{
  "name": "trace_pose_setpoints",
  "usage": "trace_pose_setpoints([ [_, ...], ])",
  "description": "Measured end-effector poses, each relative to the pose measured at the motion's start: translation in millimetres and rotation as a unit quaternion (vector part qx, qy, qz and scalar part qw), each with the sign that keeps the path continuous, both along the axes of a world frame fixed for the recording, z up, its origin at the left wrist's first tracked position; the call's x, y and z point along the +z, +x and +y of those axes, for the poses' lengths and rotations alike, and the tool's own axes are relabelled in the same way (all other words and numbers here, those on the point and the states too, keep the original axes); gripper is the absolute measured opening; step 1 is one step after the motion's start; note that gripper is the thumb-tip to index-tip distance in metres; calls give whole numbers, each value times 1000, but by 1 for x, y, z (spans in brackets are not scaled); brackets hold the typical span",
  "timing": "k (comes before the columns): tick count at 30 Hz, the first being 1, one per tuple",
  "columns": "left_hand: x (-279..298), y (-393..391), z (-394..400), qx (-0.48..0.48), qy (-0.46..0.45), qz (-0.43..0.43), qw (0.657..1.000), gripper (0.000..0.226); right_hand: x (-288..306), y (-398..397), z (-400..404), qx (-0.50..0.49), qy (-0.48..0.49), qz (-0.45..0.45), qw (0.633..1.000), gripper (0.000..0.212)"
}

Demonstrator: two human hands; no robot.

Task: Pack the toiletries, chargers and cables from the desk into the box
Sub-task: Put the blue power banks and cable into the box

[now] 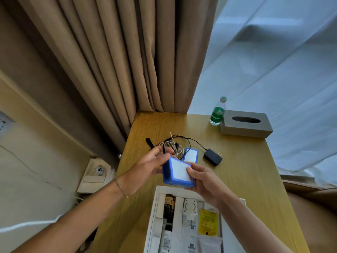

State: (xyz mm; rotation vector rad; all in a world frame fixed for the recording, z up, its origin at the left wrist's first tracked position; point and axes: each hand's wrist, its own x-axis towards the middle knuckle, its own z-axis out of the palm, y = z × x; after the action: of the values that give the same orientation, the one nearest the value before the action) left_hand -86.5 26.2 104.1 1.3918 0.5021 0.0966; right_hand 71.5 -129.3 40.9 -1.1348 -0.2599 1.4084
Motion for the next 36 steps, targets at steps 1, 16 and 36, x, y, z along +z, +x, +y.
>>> trace_pose_setpoints([
  [1,0,3,-2,27,-11,14,999,36,-1,2,-8,-1,-1,-14,1000,35],
  [16,-37,17,-62,-15,-6,142,990,19,-11,-8,-137,209,-68,-197,955,29],
  [36,-109,-4,-123,-96,276,234,927,8,-82,-51,-144,381,-223,-522,730,26],
])
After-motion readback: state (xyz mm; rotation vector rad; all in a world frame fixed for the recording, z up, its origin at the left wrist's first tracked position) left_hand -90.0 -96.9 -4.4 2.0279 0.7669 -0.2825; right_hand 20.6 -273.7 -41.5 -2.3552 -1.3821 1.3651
